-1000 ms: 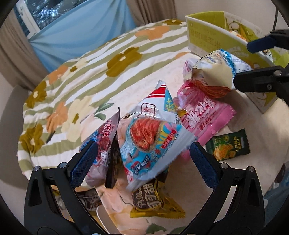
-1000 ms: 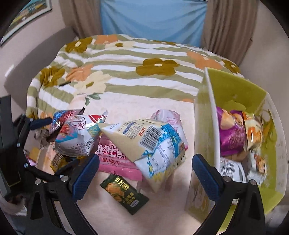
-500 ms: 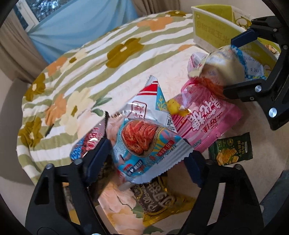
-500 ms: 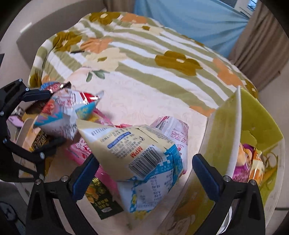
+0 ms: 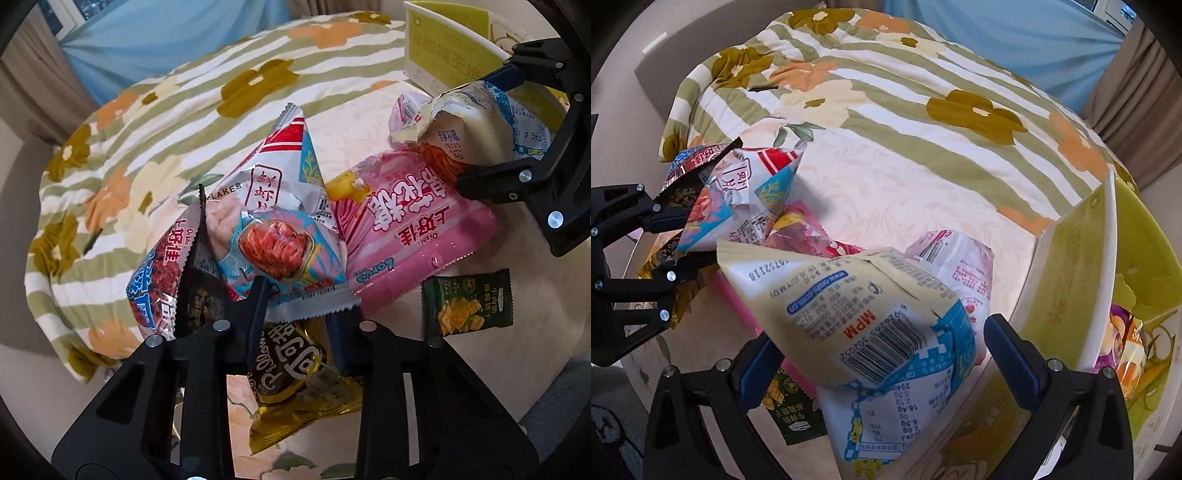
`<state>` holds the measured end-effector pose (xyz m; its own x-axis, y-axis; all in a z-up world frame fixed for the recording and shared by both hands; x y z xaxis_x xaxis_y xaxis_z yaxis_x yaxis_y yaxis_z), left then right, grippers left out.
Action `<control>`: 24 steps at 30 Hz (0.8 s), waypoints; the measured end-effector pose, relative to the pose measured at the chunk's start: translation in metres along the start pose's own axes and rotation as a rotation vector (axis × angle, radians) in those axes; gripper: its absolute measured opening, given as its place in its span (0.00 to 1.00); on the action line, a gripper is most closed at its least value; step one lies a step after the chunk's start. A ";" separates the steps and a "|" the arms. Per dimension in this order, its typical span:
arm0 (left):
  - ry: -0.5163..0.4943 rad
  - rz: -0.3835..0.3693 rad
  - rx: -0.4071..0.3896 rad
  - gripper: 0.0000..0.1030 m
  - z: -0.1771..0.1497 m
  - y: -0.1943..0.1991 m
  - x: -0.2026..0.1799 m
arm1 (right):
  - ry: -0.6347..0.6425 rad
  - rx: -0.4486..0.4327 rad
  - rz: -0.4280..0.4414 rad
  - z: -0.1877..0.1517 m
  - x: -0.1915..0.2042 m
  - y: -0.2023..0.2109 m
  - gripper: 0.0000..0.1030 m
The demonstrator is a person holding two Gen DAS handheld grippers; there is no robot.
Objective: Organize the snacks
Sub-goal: 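Grasp the red-white bag with the left tool while the right tool grasps the cream MPM bag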
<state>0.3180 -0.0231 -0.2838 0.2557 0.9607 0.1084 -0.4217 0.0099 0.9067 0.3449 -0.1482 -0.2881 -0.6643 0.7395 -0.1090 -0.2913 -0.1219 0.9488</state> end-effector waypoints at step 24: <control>0.181 -0.073 0.050 0.27 0.009 0.032 0.013 | 0.094 0.028 -0.101 -0.011 -0.008 -0.001 0.66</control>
<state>0.3154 -0.0124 -0.2497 0.1218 0.9921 -0.0293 -0.3627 0.0720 0.9291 0.3424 -0.1614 -0.2915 -0.6946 0.6817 -0.2299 -0.3413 -0.0309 0.9394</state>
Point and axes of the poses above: each gripper's, at about its wrist camera, not at the fingertips, and y roughly against the way its jaws point, x to its left, z to its top, the point moved 6 cm from there along -y, roughly the way its jaws point, and after that the axes turned 13 degrees about y, right-handed, at the moved point
